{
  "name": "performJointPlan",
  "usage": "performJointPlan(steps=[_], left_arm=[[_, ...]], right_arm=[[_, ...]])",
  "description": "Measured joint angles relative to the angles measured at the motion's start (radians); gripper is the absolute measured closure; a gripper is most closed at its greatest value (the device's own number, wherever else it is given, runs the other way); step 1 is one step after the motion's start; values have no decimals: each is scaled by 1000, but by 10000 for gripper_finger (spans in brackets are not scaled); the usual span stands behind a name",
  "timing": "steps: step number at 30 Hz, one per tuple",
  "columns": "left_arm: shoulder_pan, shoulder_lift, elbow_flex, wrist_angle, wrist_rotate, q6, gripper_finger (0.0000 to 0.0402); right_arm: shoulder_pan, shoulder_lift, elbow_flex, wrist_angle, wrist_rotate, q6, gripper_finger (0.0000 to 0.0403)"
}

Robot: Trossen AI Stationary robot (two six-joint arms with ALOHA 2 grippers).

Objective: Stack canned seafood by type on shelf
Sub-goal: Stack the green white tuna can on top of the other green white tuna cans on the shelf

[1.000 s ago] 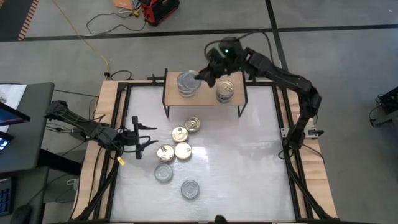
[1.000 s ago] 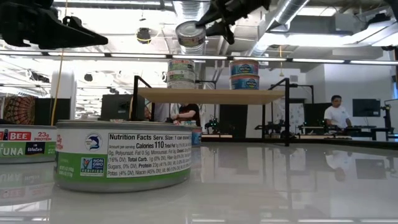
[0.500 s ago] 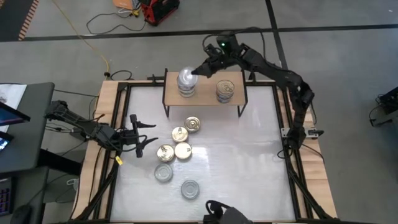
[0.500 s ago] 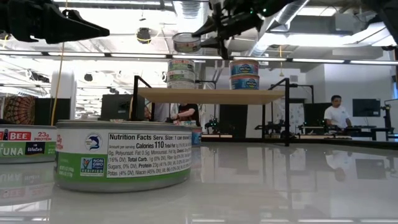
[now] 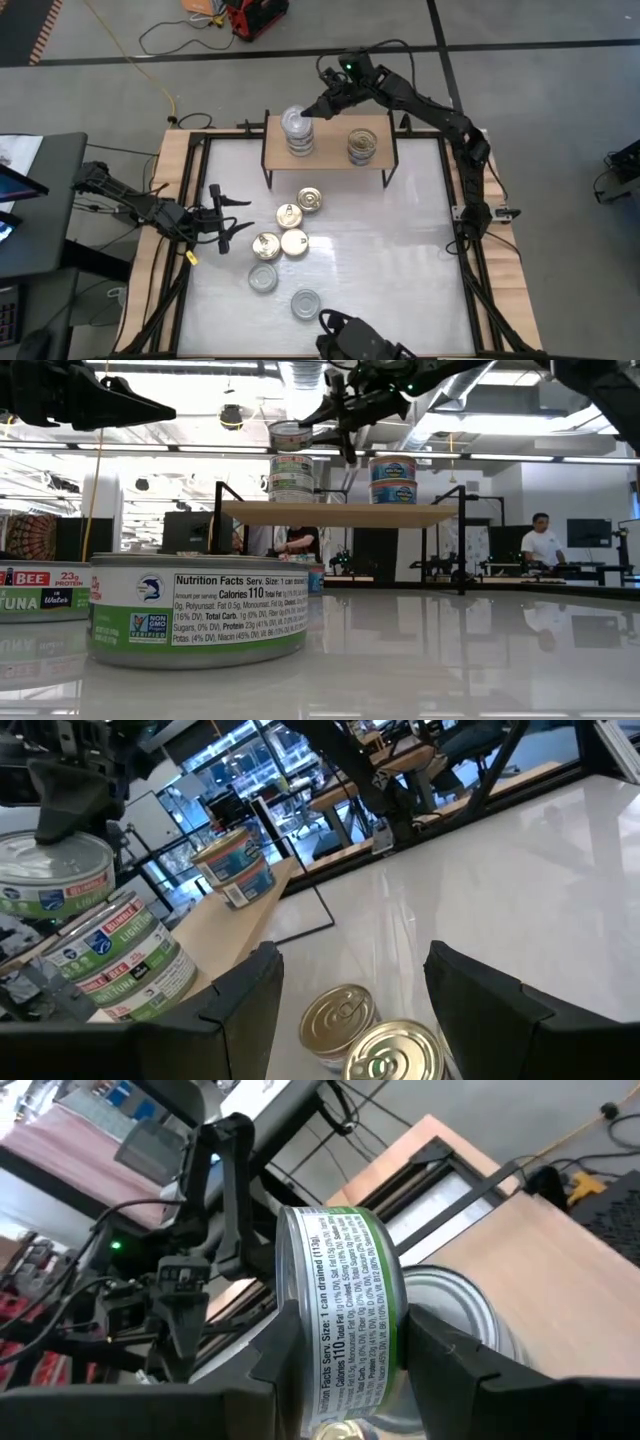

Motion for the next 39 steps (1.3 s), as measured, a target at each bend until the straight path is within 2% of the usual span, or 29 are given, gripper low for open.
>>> performJointPlan(steps=[5, 18, 29, 39], left_arm=[[0, 0, 0, -1, 3, -1, 168], [0, 0, 0, -4, 3, -9, 168], [0, 0, 0, -4, 3, -9, 168], [0, 0, 0, -3, 3, -9, 168]], right_arm=[[-7, 37, 49, -52, -1, -2, 239], [-27, 49, 52, -73, -58, -5, 222], [-55, 49, 52, -128, -125, 1, 224], [-72, 51, 51, -129, -158, 85, 225]])
